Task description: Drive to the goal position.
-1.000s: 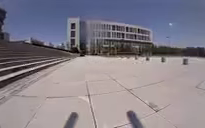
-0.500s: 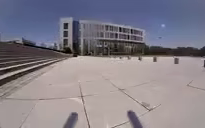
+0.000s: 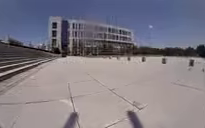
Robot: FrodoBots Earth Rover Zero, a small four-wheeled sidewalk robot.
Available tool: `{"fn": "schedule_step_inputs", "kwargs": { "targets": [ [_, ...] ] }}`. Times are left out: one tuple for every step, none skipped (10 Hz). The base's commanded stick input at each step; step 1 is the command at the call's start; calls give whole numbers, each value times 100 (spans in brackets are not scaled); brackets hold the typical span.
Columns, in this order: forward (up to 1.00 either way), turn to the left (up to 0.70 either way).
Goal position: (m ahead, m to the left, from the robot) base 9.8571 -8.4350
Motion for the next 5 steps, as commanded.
{"fn": "schedule_step_inputs", "kwargs": {
  "targets": [
    [0,-45],
    [0,-45],
    [0,-45],
    [0,-45],
    [0,-45]
  ]
}}
